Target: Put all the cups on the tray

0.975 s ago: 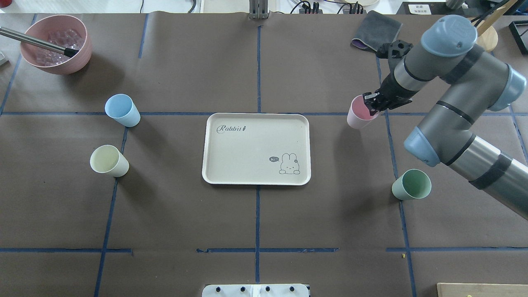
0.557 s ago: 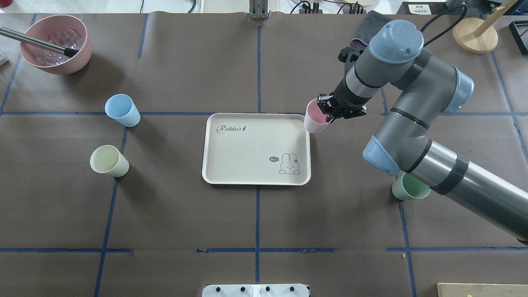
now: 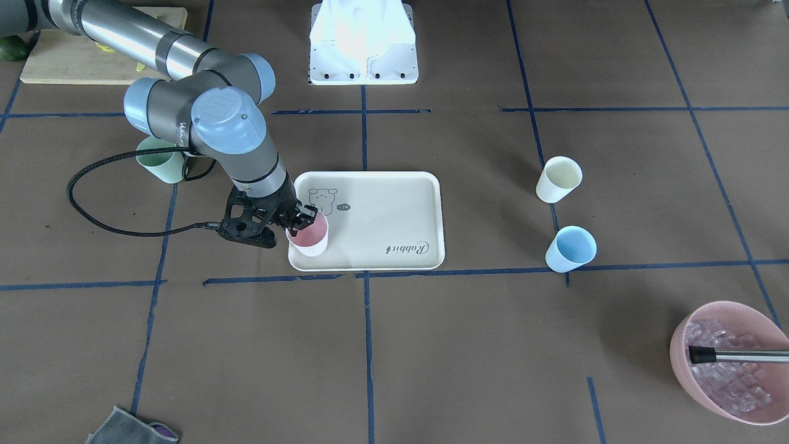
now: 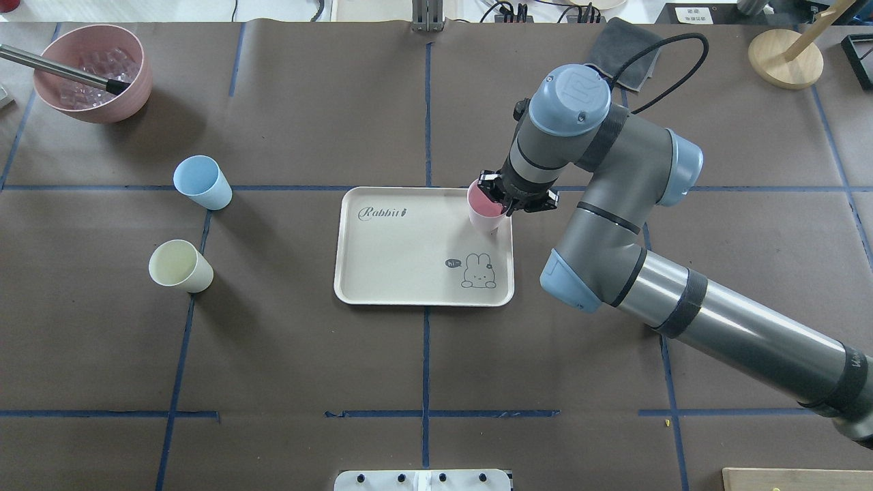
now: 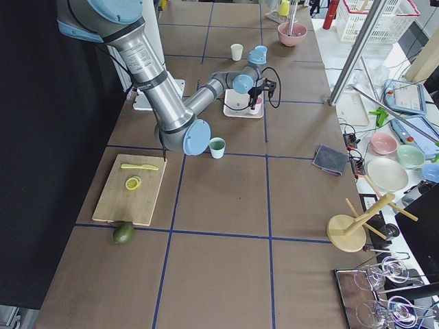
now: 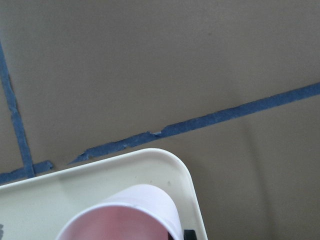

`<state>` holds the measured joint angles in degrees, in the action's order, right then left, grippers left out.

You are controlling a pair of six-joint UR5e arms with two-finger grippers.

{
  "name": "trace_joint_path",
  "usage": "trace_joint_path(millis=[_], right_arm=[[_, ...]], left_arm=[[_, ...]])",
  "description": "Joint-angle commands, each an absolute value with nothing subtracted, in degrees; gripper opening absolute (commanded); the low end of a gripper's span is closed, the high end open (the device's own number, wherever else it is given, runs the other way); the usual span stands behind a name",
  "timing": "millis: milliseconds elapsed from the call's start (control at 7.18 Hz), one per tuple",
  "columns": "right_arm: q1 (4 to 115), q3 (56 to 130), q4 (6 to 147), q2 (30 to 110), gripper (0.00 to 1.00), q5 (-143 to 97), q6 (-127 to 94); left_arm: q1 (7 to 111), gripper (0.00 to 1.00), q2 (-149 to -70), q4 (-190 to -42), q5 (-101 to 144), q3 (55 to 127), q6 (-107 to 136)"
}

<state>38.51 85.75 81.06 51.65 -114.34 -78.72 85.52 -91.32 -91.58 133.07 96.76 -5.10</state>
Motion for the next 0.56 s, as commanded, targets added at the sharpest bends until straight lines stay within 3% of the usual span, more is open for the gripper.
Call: trace_joint_path(millis=[0, 139, 418], right_arm=[[37.5, 84.8, 80.7, 51.5, 0.65, -112.0, -78.3], [37.6, 84.8, 80.8, 51.4, 0.99, -111.8, -77.5], [41.3, 85.6, 81.0, 51.4, 0.99, -116.9, -73.6]], left_arm=[[85.5, 1.0, -91.3, -91.5, 133.1, 96.8, -5.1], [85.5, 1.0, -91.3, -91.5, 133.1, 96.8, -5.1], [85.4, 1.0, -91.4, -91.5, 133.0, 96.7, -5.0]])
